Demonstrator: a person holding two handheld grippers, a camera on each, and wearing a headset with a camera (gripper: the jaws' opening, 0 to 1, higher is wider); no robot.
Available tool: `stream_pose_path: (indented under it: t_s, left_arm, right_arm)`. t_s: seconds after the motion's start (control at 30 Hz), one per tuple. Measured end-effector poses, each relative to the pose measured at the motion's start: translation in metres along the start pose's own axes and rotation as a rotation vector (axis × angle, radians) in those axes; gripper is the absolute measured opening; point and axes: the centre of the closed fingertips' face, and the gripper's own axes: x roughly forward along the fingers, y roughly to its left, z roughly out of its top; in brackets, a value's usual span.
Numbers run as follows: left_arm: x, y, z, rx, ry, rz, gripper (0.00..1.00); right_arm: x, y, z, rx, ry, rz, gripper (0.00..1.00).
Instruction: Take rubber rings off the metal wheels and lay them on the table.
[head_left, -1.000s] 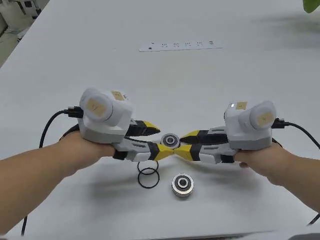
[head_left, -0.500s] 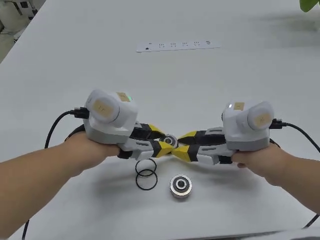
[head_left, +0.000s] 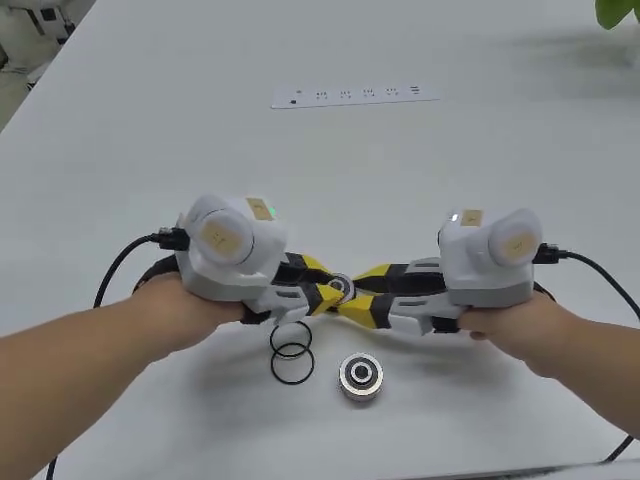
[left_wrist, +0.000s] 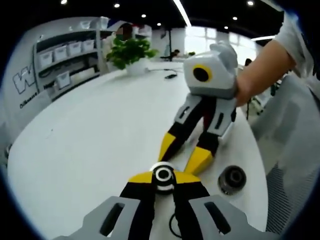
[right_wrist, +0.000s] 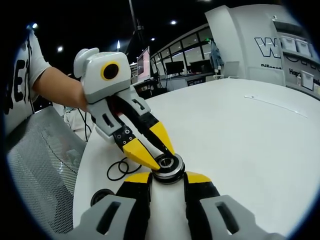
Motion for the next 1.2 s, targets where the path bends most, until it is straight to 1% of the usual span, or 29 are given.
stream_pose_path:
  t_s: [0.17, 0.4, 0.67, 0.87, 1.0, 1.2]
  left_arm:
    - [0.0003, 0.0008, -0.0003, -0.003, 0.000, 0.003, 0.13]
    - [0.0014, 0.0004, -0.0006, -0.006, -0.007, 0.005, 0.13]
    - [0.0017, -0.0003, -0.0002, -0.009, -0.014, 0.007, 0.13]
    - [0.0016, -0.0007, 0.0000, -0.011, -0.018, 0.011, 0.13]
    - [0.0015, -0.0009, -0.0001, -0.012, -0.018, 0.015, 0.13]
    - [0.0012, -0.0005, -0.0008, -0.007, -0.015, 0.022, 0.13]
  right_arm:
    - [0.0002, 0.0006, -0.0007, -0.008, 0.000, -0.005, 0.22]
    - [-0.0021, 0.0001, -0.0043, -0.025, 0.012, -0.009, 0.20]
    - [-0.0035, 0.0002, -0.0045, -0.031, 0.011, -0.010, 0.17]
    - [-0.0068, 0.0005, -0.0065, -0.014, 0.012, -0.010, 0.09]
    - [-0.0066, 0.0004, -0.0064, -0.004, 0.009, -0.014, 0.08]
    - [-0.0079, -0.0006, -0.0070, 0.037, 0.006, -0.022, 0.02]
